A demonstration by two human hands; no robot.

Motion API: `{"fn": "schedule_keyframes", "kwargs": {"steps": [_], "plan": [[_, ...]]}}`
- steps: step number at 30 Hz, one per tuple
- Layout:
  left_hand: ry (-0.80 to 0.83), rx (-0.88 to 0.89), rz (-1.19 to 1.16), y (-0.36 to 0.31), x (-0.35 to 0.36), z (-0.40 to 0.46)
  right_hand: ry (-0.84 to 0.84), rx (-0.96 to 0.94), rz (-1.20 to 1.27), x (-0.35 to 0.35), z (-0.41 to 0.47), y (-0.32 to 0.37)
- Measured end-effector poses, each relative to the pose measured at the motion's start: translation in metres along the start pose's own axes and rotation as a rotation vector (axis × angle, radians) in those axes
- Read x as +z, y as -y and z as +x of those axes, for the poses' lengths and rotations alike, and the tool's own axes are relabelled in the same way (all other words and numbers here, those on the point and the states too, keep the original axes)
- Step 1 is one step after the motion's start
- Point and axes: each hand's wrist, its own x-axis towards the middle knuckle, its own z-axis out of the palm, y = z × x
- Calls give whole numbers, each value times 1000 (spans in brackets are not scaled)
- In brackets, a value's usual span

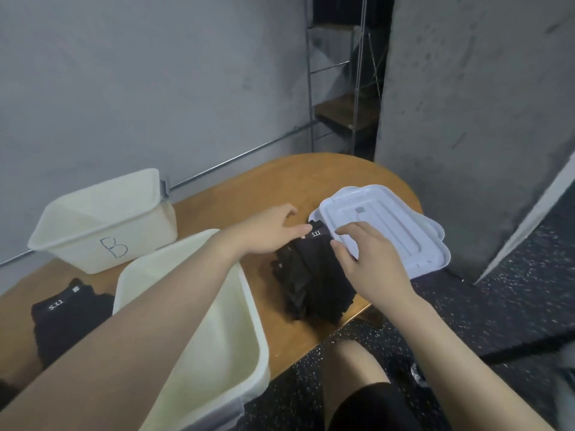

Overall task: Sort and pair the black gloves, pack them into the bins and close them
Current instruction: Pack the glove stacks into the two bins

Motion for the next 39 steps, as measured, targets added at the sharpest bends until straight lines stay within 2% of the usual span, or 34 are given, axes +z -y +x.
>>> {"fn": "schedule_keyframes", "kwargs": {"steps": [4, 9, 14, 21, 25, 32, 39], "plan": [[190, -99, 34, 8, 6, 34, 13, 103, 52, 16, 10, -8], [310, -78, 6, 20, 10, 52, 114, 149, 34, 41, 10, -23], [344, -48, -80, 31, 16, 49, 185, 138, 64, 61, -2, -30], [388, -39, -14, 39, 29, 47, 104, 91, -52, 78, -12, -30], [374, -62, 99, 39, 33, 48, 81, 61, -90, 84, -15, -30], [462, -171, -9, 50, 35, 52, 60, 68, -83, 87, -20, -30], [482, -115, -135, 45, 40, 54, 42, 68, -93, 88, -27, -28]]}}
